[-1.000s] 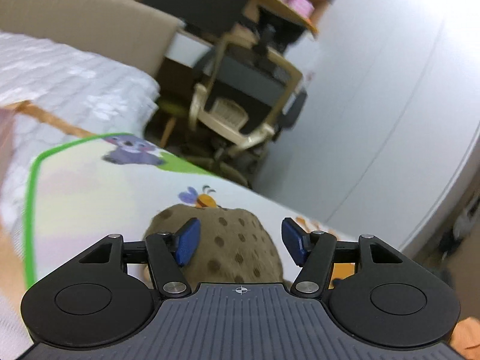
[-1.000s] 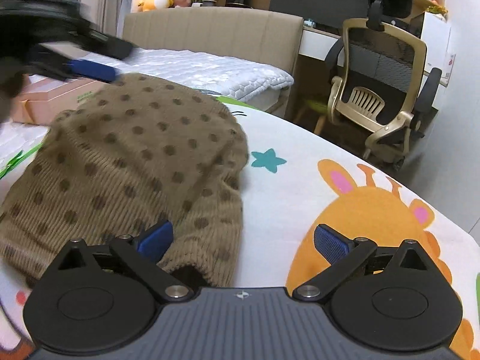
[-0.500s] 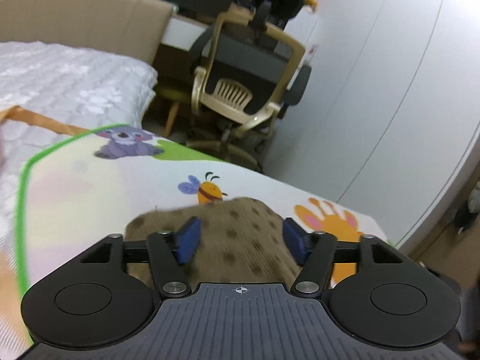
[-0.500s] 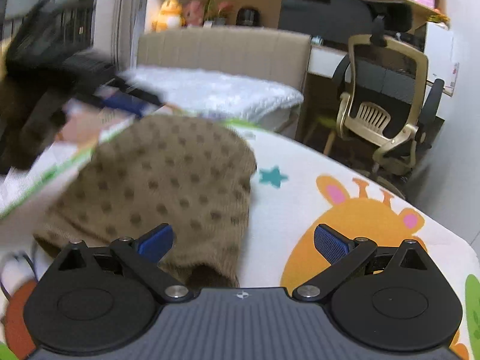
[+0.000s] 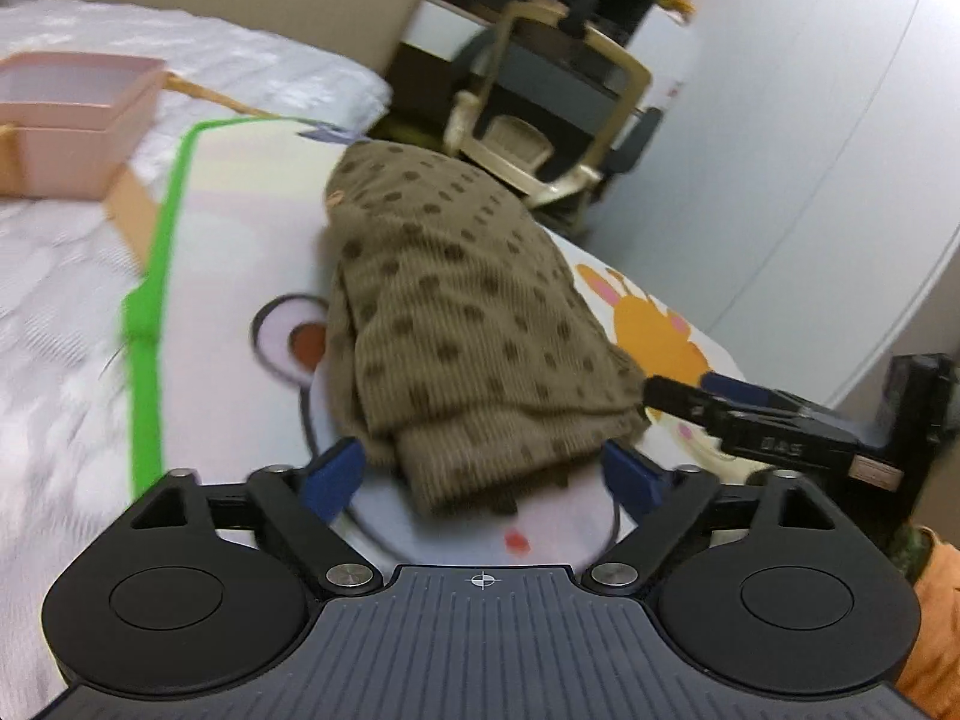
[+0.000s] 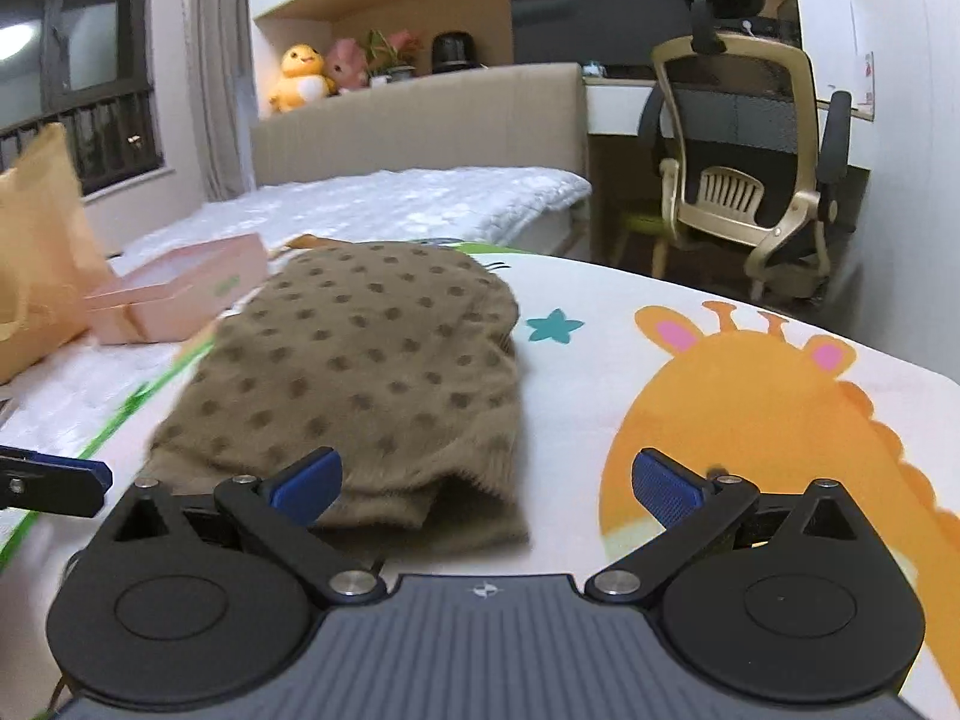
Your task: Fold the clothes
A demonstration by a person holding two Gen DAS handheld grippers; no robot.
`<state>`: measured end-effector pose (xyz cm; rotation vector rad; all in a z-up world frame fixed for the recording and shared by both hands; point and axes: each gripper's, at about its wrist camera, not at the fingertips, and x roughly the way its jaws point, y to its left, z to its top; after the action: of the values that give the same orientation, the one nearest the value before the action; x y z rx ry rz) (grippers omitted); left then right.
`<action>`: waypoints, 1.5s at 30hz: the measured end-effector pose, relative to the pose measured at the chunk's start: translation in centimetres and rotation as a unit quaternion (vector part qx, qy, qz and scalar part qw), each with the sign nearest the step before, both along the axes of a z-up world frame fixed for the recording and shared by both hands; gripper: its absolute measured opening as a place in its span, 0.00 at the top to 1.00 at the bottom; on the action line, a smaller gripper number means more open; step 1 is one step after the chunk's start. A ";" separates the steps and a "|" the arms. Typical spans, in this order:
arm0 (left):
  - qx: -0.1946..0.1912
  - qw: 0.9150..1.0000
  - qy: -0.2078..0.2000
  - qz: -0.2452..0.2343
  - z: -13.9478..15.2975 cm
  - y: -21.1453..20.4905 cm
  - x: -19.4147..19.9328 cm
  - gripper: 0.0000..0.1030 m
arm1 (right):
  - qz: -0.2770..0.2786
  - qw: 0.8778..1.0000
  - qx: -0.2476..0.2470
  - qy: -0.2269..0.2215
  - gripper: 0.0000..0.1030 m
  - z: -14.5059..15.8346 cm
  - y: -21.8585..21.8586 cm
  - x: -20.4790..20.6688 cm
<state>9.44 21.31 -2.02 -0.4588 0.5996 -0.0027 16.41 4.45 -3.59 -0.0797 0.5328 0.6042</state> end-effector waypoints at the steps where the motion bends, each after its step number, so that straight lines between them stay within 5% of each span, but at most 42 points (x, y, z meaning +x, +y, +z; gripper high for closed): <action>1: 0.012 1.000 -0.001 0.010 0.2 -0.9 -0.8 0.08 | 0.000 1.000 0.004 0.000 0.00 0.0 -0.5 -0.8; 11: 0.156 0.986 -0.053 0.036 1.2 -10.5 -7.3 0.00 | -0.015 1.000 -0.017 0.020 0.00 -1.0 -6.6 -9.0; 16: 0.223 0.973 -0.020 0.063 -0.7 -13.9 -8.4 0.00 | -0.052 0.998 -0.039 -0.017 0.00 -1.9 -7.7 -10.9; 26: 0.211 0.976 0.003 0.045 -2.0 -14.2 -8.1 0.00 | -0.036 0.993 -0.107 0.016 0.00 -3.2 -5.4 -9.8; 31: 0.201 0.979 0.014 0.045 -2.1 -14.0 -7.9 0.00 | -0.030 0.996 -0.067 0.054 0.00 -3.5 -6.7 -8.8; 45: 0.185 0.980 0.032 0.060 -2.3 -13.5 -7.4 0.00 | -0.031 0.995 -0.077 0.050 0.00 -3.5 -6.5 -9.0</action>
<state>2.04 7.82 -4.33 -0.1329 0.6191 0.2369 7.43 -2.00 -7.06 -0.1784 0.6756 0.5087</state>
